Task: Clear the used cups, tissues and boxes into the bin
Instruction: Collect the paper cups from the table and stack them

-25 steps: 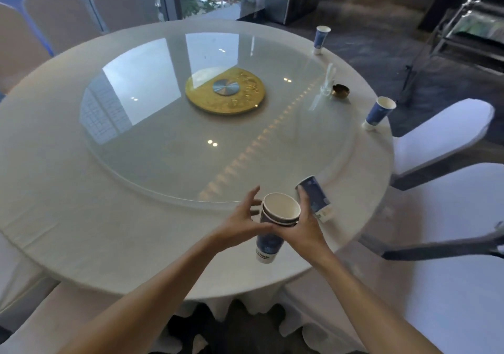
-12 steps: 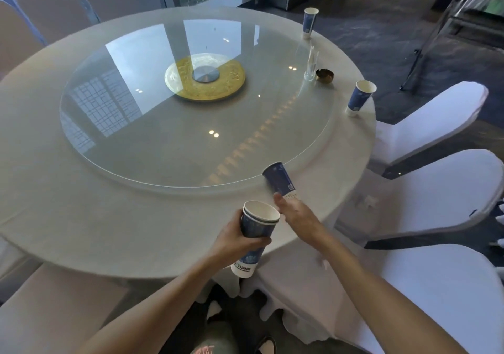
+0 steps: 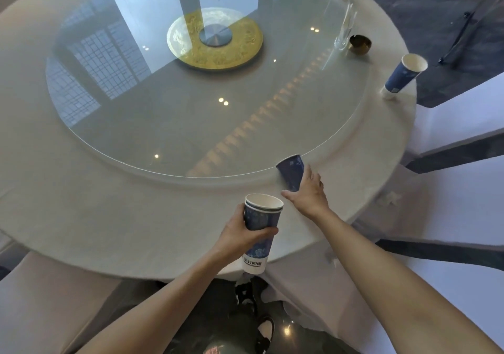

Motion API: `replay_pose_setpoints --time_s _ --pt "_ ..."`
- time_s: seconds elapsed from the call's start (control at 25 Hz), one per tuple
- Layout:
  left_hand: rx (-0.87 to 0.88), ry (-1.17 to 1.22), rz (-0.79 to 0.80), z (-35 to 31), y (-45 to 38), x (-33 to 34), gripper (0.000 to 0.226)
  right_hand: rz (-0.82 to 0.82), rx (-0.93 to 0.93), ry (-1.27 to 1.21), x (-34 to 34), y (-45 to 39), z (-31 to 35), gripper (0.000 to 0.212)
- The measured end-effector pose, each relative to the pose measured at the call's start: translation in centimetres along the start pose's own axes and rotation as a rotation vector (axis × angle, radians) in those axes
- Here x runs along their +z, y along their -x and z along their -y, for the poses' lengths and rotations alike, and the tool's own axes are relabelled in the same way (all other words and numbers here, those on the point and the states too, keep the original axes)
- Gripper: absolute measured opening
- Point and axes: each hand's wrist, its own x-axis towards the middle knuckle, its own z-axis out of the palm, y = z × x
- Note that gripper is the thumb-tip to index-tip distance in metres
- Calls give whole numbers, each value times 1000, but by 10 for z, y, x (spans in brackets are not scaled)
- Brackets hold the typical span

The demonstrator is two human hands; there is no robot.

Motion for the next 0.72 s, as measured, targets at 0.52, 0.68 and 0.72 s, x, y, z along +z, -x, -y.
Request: replay_pose_setpoints --time_s 0.52,0.68,0.72 --pt "-24 -49 61 -23 -52 3 67 8 145 -534 -19 -25 -31 74" --pt "3 -148 136 -35 -51 32 74 -102 99 -902 -70 1 -44 73" --pt "7 -173 162 -38 -49 43 75 -145 79 -956 -85 9 -49 75"
